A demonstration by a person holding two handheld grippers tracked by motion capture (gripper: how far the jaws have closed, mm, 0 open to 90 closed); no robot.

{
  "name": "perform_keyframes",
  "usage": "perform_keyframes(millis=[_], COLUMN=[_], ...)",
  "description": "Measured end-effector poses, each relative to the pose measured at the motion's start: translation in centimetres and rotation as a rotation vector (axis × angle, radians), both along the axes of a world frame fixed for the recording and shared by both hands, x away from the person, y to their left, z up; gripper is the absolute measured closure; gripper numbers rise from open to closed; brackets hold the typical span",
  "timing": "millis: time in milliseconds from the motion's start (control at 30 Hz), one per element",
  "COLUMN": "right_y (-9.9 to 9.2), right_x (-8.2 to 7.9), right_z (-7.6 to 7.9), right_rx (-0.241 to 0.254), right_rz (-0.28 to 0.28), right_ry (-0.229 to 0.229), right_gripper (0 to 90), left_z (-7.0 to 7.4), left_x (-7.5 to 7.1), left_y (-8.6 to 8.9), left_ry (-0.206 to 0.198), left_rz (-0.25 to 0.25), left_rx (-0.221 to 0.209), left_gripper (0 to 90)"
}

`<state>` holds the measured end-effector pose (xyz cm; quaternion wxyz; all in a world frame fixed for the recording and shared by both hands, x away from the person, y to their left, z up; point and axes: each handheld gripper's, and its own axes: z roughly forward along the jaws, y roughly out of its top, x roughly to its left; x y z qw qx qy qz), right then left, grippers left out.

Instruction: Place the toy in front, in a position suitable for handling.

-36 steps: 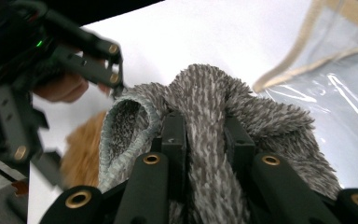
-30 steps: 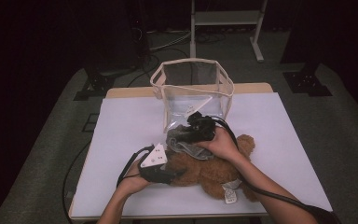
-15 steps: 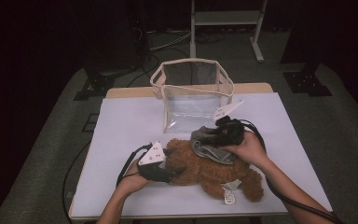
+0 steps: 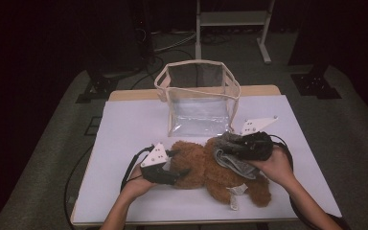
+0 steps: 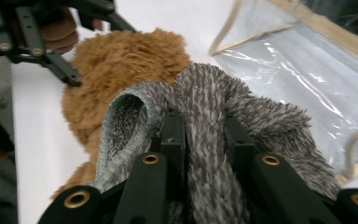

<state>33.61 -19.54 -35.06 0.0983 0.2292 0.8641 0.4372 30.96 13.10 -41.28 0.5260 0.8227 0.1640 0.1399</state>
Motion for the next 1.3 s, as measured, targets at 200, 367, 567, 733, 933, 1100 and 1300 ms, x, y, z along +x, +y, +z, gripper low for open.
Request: perform_keyframes(millis=[200,367,567,733,933,1100,1300], right_y=[0.3,4.3,3.7,2.4,3.3,5.6,5.8], right_x=[0.5,0.0,0.8,2.2,1.3,-0.3,-0.8], right_z=[0.0,-0.3,-0.9,-1.3,-0.3,0.7,0.2], right_rx=[0.030,-0.016,-0.023,0.014,0.008,0.034,-0.043], right_rz=[-0.026,0.065,0.054,0.014,0.031,0.121,0.133], right_ry=[0.009,-0.017,-0.004,0.021,-0.012,-0.034,-0.060], right_gripper=[73.6,73.4,73.5,73.6,73.8,73.7,73.6], left_z=[0.0,0.0,-0.2,-0.7,-0.4,0.0,-0.1], left_x=[0.1,0.1,0.3,0.2,0.2,0.3,0.3], left_y=[-0.2,-0.1,0.4,0.0,-0.2,-0.6,-0.3], left_ry=[-0.002,-0.002,0.018,-0.005,-0.021,-0.021,-0.008], left_rz=[0.024,0.024,-0.006,-0.019,0.016,0.038,0.034], left_rx=[-0.008,-0.002,-0.044,0.021,0.041,0.037,0.034], left_gripper=[31.6,29.4,16.2,12.5,33.4,34.7,35.0])
